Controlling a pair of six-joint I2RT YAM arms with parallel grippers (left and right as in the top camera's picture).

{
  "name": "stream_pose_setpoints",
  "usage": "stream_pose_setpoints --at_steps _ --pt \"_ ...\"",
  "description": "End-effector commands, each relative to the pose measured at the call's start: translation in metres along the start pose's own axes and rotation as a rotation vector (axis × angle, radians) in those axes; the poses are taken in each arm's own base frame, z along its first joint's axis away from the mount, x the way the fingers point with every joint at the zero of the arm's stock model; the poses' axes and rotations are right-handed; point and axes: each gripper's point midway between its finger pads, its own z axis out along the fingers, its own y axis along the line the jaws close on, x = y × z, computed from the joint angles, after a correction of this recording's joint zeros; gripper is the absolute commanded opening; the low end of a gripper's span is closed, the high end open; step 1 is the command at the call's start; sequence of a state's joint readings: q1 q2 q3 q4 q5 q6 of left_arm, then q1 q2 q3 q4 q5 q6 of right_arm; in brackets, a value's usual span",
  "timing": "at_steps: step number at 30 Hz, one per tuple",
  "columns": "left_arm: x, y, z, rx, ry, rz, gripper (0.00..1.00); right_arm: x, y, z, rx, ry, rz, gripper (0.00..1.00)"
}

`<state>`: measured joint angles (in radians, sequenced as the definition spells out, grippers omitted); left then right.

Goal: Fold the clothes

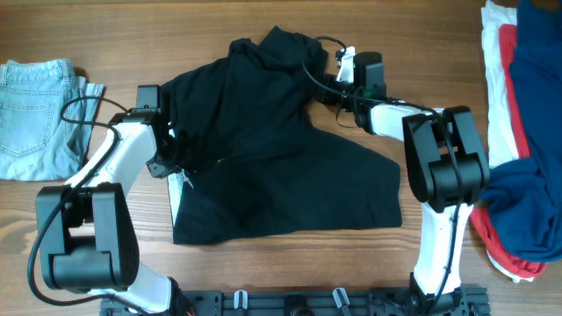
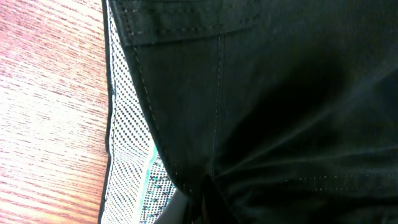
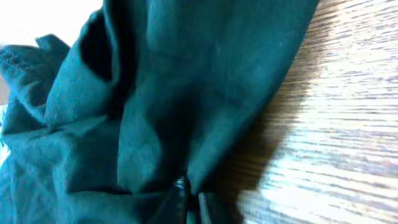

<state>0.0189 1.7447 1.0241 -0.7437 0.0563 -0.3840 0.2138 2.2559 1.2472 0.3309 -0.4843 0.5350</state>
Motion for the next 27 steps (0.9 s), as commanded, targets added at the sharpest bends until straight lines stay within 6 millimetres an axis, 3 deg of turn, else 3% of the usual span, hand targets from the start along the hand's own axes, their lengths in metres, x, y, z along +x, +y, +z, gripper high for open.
stream_pose_setpoints --at_steps 1,3,4,6,7,8,9,10,11,12,13,15,16,19,24,27 --pt "0.004 0.006 0.006 -0.032 0.010 -0.016 0.04 0.002 -0.026 0.002 0.100 -0.024 0.058 0.04" --pt "0.000 0.004 0.006 -0.023 -0.006 -0.016 0.04 -0.018 -0.038 -0.023 0.165 -0.043 0.045 0.04" --pt "-0.007 0.001 0.006 -0.010 -0.032 -0.014 0.04 -0.035 -0.056 -0.059 0.301 -0.061 0.072 0.04" --pt "-0.013 -0.002 0.005 0.003 -0.056 -0.013 0.04 -0.045 -0.069 -0.102 0.436 -0.067 0.111 0.04" --pt "-0.016 -0.004 0.005 0.012 -0.070 -0.013 0.04 -0.039 -0.079 -0.155 0.614 -0.035 0.167 0.04" --pt "-0.017 -0.005 0.005 0.015 -0.075 -0.012 0.04 -0.027 -0.081 -0.182 0.708 0.011 0.186 0.04" --pt "-0.018 -0.005 0.005 0.015 -0.075 -0.012 0.04 -0.015 -0.083 -0.197 0.764 0.050 0.196 0.04" --pt "-0.017 -0.005 0.005 0.015 -0.075 -0.012 0.04 0.008 -0.084 -0.217 0.833 0.142 0.218 0.04" --pt "-0.017 -0.005 0.005 0.014 -0.072 -0.012 0.04 0.023 -0.086 -0.223 0.857 0.201 0.236 0.04" --pt "-0.016 -0.004 0.005 0.012 -0.069 -0.012 0.04 0.019 -0.085 -0.218 0.839 0.183 0.229 0.08" --pt "-0.015 -0.004 0.005 0.011 -0.067 -0.012 0.04 0.006 -0.080 -0.209 0.788 0.139 0.209 0.22" --pt "-0.014 -0.003 0.005 0.007 -0.060 -0.012 0.04 -0.018 -0.053 -0.179 0.565 0.099 0.094 0.43" --pt "-0.013 -0.003 0.005 0.006 -0.057 -0.012 0.04 -0.028 -0.041 -0.166 0.468 0.070 0.080 0.48" --pt "-0.013 -0.003 0.005 0.007 -0.058 -0.013 0.04 -0.034 -0.035 -0.132 0.373 0.037 0.058 0.48" --pt "-0.013 -0.003 0.005 0.006 -0.058 -0.013 0.04 -0.009 -0.046 -0.066 0.322 0.062 -0.003 0.58" --pt "-0.013 -0.003 0.005 0.007 -0.058 -0.013 0.04 -0.003 -0.047 -0.039 0.269 0.043 -0.037 0.64"
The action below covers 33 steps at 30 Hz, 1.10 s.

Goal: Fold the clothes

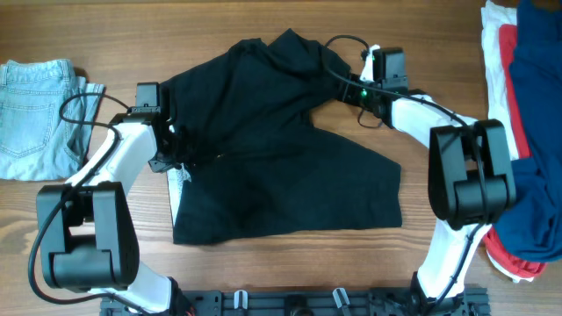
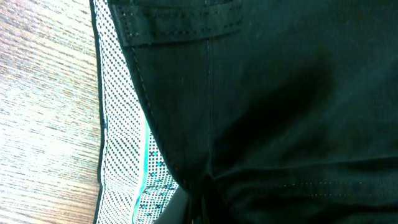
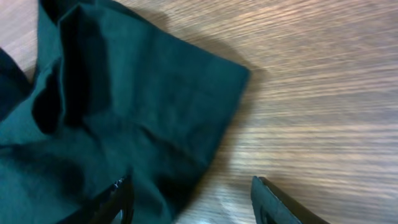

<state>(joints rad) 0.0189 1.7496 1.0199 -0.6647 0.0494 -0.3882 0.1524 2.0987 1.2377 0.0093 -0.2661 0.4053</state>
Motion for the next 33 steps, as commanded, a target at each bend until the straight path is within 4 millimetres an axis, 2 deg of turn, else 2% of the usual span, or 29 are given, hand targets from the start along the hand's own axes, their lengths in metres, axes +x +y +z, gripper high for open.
stream_pose_setpoints --at_steps 1,4,5,6,7,8,11,13,15,17,18,19,20,21,22,23,24,28,29,30,33 --pt "0.003 0.003 0.003 -0.018 0.007 -0.012 0.04 0.016 0.003 0.026 -0.041 0.017 -0.027 0.65" --pt "0.003 0.003 0.003 -0.018 0.007 -0.012 0.04 0.017 0.006 0.039 -0.060 -0.011 -0.044 0.64" --pt "0.003 0.003 0.003 -0.018 0.007 -0.012 0.04 0.018 0.002 0.041 -0.043 -0.015 -0.043 0.55" --pt "0.003 0.003 0.003 -0.018 0.007 -0.012 0.04 0.018 -0.002 0.042 -0.025 -0.019 -0.041 0.42" --pt "0.003 0.003 0.003 -0.018 0.007 -0.012 0.04 0.016 -0.003 0.042 -0.015 -0.024 -0.041 0.19" --pt "0.003 0.003 0.003 -0.018 0.007 -0.012 0.04 0.015 -0.004 0.042 -0.009 -0.030 -0.042 0.04" --pt "0.003 0.004 0.003 -0.019 0.008 -0.012 0.04 0.019 -0.009 0.041 0.008 -0.014 -0.034 0.04" --pt "0.003 0.004 0.003 -0.019 0.008 -0.012 0.04 0.020 -0.020 0.028 0.062 0.021 -0.009 0.04" --pt "0.003 0.004 0.003 -0.019 0.007 -0.011 0.04 0.005 -0.047 -0.014 0.238 0.011 0.055 0.04" --pt "0.003 0.004 0.003 -0.018 0.008 -0.011 0.04 -0.006 -0.064 -0.080 0.399 0.016 0.084 0.04" --pt "0.003 0.004 0.003 -0.018 0.008 -0.011 0.04 -0.001 -0.067 -0.111 0.461 0.048 0.092 0.04" --pt "0.003 0.004 0.003 -0.018 0.008 -0.011 0.04 0.013 -0.070 -0.142 0.530 0.103 0.102 0.04" --pt "0.003 0.004 0.003 -0.018 0.008 -0.011 0.04 0.016 -0.071 -0.146 0.538 0.113 0.113 0.04" --pt "0.003 0.004 0.003 -0.018 0.008 -0.011 0.04 0.014 -0.069 -0.143 0.525 0.103 0.110 0.04" --pt "0.003 0.004 0.003 -0.019 0.008 -0.011 0.04 0.006 -0.064 -0.135 0.487 0.078 0.101 0.15" --pt "0.003 0.004 0.003 -0.019 0.009 -0.011 0.04 -0.005 -0.042 -0.116 0.333 0.064 0.012 0.40" --pt "0.004 0.004 0.003 -0.020 0.012 -0.012 0.04 -0.010 -0.030 -0.102 0.247 0.048 -0.004 0.48" --pt "0.004 0.004 0.004 -0.020 0.011 -0.012 0.04 -0.016 -0.016 -0.043 0.069 0.015 -0.035 0.50" --pt "0.004 0.004 0.004 -0.020 0.011 -0.012 0.04 -0.013 -0.019 -0.029 0.072 0.035 -0.040 0.50" --pt "0.004 0.004 0.004 -0.020 0.010 -0.011 0.04 -0.012 -0.019 -0.016 0.070 0.062 -0.053 0.55" --pt "0.002 0.003 0.004 -0.016 0.004 -0.011 0.04 -0.022 -0.011 0.013 0.035 0.097 -0.071 0.59"
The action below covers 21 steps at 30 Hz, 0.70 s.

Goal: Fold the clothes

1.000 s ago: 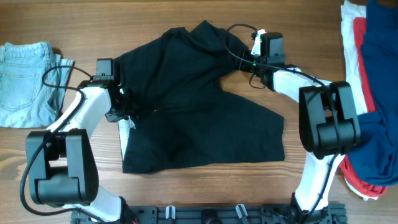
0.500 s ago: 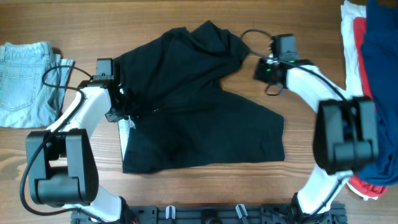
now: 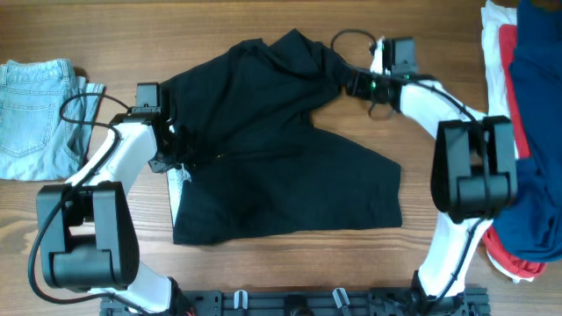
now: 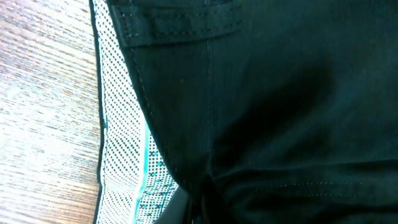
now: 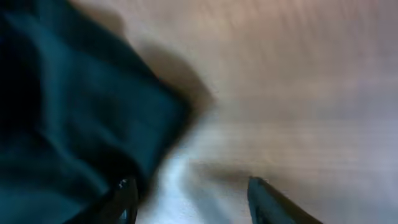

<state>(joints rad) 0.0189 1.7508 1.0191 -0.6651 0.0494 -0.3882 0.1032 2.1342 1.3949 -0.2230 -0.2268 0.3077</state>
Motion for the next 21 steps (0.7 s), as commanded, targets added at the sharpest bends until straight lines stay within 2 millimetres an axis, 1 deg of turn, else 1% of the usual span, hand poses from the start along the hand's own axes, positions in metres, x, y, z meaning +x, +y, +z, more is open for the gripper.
stream_pose_setpoints --at_steps 1,2,3,5,7,8,9,10,12,13,14,15,16,17,18,19,20,21 --pt "0.001 0.003 0.003 -0.014 -0.001 -0.011 0.04 -0.009 0.024 0.024 -0.086 0.028 -0.065 0.62" --pt "0.000 0.002 0.003 -0.013 -0.004 -0.011 0.04 -0.010 0.027 0.029 -0.091 0.027 -0.070 0.62" --pt "-0.001 0.002 0.003 -0.011 -0.008 -0.011 0.04 -0.006 0.030 0.038 -0.093 0.040 -0.072 0.62" --pt "-0.001 0.001 0.003 -0.009 -0.011 -0.011 0.04 0.008 0.026 0.049 -0.077 0.076 -0.068 0.61" --pt "-0.001 0.001 0.003 -0.009 -0.011 -0.011 0.04 0.016 0.022 0.057 -0.064 0.092 -0.060 0.61" --pt "-0.001 0.001 0.003 -0.009 -0.011 -0.011 0.04 0.019 0.023 0.062 -0.073 0.095 -0.063 0.54" --pt "-0.001 0.001 0.003 -0.009 -0.010 -0.011 0.04 0.022 0.024 0.066 -0.078 0.097 -0.069 0.24" --pt "-0.001 0.001 0.003 -0.009 -0.010 -0.011 0.04 0.023 0.023 0.066 -0.077 0.102 -0.074 0.05" --pt "-0.001 0.001 0.003 -0.010 -0.010 -0.011 0.04 0.021 0.022 0.061 -0.067 0.104 -0.082 0.04" --pt "-0.001 0.001 0.003 -0.010 -0.010 -0.011 0.04 0.013 0.012 0.048 -0.016 0.095 -0.080 0.04" --pt "-0.001 0.001 0.003 -0.010 -0.010 -0.011 0.04 -0.002 -0.005 0.024 0.085 0.067 -0.048 0.04" --pt "-0.001 0.001 0.003 -0.010 -0.010 -0.011 0.05 -0.018 -0.018 -0.004 0.163 0.035 -0.019 0.04" --pt "-0.001 0.001 0.003 -0.010 -0.010 -0.011 0.05 -0.035 -0.036 -0.053 0.273 -0.007 0.026 0.04" --pt "-0.001 0.001 0.003 -0.009 -0.010 -0.011 0.05 -0.040 -0.046 -0.092 0.345 -0.020 0.051 0.04" --pt "-0.001 0.001 0.003 -0.009 -0.010 -0.011 0.05 -0.035 -0.055 -0.124 0.410 0.000 0.066 0.04" --pt "-0.001 0.001 0.003 -0.010 -0.010 -0.011 0.05 -0.024 -0.062 -0.146 0.463 0.035 0.074 0.04" --pt "-0.001 0.001 0.003 -0.009 -0.010 -0.011 0.05 -0.006 -0.071 -0.159 0.529 0.104 0.078 0.04" --pt "-0.001 0.002 0.003 -0.011 -0.007 -0.011 0.05 0.012 -0.080 -0.159 0.571 0.164 0.086 0.04"
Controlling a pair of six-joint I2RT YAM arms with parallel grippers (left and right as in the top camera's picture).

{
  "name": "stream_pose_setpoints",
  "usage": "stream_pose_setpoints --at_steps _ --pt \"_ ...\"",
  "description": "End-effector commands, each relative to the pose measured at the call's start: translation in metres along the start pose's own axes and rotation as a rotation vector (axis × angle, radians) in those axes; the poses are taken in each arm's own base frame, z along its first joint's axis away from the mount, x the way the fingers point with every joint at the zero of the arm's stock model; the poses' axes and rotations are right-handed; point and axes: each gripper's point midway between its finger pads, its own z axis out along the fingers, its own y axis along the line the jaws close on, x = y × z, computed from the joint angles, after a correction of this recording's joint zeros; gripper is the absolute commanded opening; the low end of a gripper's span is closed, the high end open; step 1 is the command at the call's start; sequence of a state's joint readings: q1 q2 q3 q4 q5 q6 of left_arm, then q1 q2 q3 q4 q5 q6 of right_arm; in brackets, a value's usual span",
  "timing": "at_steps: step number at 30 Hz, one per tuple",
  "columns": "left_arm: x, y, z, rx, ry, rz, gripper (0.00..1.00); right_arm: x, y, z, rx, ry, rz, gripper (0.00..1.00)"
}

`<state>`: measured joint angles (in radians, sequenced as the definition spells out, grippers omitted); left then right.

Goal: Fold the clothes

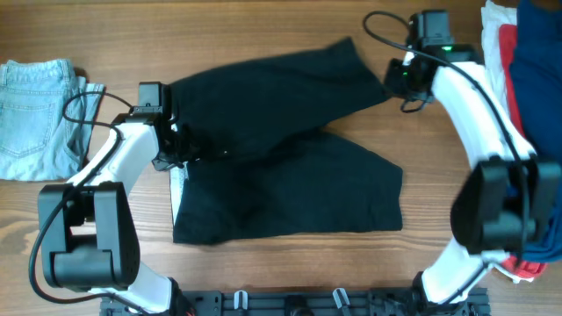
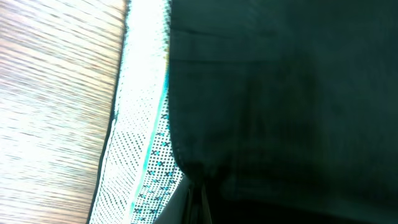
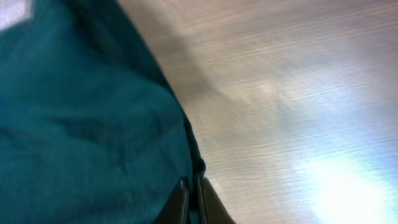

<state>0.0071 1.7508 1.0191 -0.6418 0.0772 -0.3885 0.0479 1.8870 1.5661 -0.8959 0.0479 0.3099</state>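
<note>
Black shorts (image 1: 281, 149) lie spread on the wooden table, both legs pointing right. My left gripper (image 1: 180, 151) is shut on the waistband at the left edge, where the white dotted lining (image 2: 140, 155) shows beside black cloth. My right gripper (image 1: 392, 81) is shut on the hem of the upper leg (image 3: 112, 124), stretched out flat toward the upper right. In the right wrist view the fingers (image 3: 179, 199) pinch the cloth edge over bare wood.
Folded light-blue jeans (image 1: 39, 110) sit at the far left. A pile of white, red and navy clothes (image 1: 518, 132) fills the right edge, close to my right arm. A black rail (image 1: 290, 303) runs along the table's front.
My right gripper was open beside the bunched upper leg; now it is shut on the leg's hem and farther right, with the leg drawn out flat. The left gripper holds the waistband.
The upper leg lay crumpled at the top with my right gripper shut on it. Then the right gripper was open beside the bunched cloth, and stayed so. Now it holds the hem, the leg pulled straight to the right. My left gripper kept the waistband throughout.
</note>
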Motion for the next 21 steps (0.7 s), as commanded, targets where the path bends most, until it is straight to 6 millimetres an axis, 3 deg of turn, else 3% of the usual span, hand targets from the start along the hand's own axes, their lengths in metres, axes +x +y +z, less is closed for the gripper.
stream_pose_setpoints --at_steps 1,3,5,7,11,14,15,16,19,20,21 --pt "0.003 0.013 0.003 -0.052 0.008 -0.023 0.06 0.020 -0.046 0.001 0.223 0.042 0.028 0.04" --pt "0.006 0.015 0.002 -0.059 0.022 -0.020 0.07 0.038 -0.050 0.020 0.237 0.083 0.021 0.04" --pt "0.006 0.015 0.002 -0.060 0.023 -0.020 0.08 0.066 -0.058 0.034 0.261 0.157 0.010 0.19" --pt "0.004 0.014 0.003 -0.055 0.012 -0.020 0.08 0.084 -0.065 0.042 0.282 0.201 0.003 0.27" --pt "-0.006 0.008 0.003 -0.032 -0.029 -0.017 0.04 0.064 -0.059 0.039 0.252 0.132 0.015 0.30" --pt "-0.046 -0.036 -0.024 0.163 -0.152 0.007 0.04 0.058 -0.030 0.036 0.084 0.141 -0.068 0.29" --pt "-0.060 -0.044 -0.033 0.193 -0.202 0.015 0.08 0.060 -0.026 0.034 0.059 0.150 -0.075 0.29" --pt "-0.070 -0.049 -0.037 0.210 -0.241 0.028 0.17 0.060 -0.026 0.030 0.055 0.146 -0.074 0.29" --pt "-0.080 -0.053 -0.035 0.220 -0.281 0.050 0.29 0.043 -0.022 -0.008 0.026 0.040 -0.063 0.32" --pt "-0.081 -0.050 -0.030 0.202 -0.279 0.045 0.38 0.036 -0.021 -0.026 0.013 -0.011 -0.063 0.35" --pt "-0.082 -0.047 -0.026 0.184 -0.283 0.042 0.38 0.034 -0.021 -0.037 0.006 -0.034 -0.062 0.38"
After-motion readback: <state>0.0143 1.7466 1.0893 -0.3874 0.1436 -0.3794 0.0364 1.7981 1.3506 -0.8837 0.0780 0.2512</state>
